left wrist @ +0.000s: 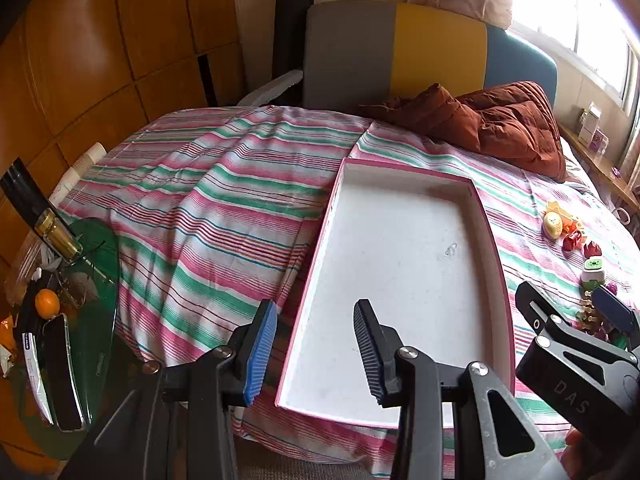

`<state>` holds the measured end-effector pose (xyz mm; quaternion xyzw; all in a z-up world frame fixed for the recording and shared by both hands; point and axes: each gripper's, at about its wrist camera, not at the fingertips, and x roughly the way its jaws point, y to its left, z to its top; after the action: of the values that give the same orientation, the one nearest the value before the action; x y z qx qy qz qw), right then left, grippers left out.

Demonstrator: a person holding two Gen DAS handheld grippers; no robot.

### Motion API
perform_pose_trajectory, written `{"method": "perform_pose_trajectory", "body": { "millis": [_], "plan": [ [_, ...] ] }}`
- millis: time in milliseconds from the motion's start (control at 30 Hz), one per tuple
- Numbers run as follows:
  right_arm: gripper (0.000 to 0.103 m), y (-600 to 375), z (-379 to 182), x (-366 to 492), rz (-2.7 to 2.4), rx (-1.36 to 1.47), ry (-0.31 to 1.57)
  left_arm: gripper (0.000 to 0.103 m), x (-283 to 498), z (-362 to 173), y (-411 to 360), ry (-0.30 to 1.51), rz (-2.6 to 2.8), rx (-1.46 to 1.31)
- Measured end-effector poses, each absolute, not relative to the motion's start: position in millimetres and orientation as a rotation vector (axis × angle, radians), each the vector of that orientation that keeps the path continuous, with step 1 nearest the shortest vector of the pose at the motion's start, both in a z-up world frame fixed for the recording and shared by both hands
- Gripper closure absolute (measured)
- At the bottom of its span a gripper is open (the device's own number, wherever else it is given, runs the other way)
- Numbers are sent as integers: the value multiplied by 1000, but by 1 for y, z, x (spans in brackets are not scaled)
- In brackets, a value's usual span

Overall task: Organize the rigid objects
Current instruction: 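Move both tools from the white tray toward the toy cluster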

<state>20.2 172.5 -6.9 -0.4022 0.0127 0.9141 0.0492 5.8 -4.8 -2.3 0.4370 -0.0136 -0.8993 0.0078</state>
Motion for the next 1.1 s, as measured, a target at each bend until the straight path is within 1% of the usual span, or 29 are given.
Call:
{"method": "perform_pose_trajectory", "body": {
  "millis": [800,1100],
  "plan": [
    [0,187,-4,28,2763,-1214,58,63,10,-5,4,-66,-2837,1390],
    [0,206,-1,32,2725,-1198,86,63,10,-12,14,-55,-2867,1483]
  ]
}}
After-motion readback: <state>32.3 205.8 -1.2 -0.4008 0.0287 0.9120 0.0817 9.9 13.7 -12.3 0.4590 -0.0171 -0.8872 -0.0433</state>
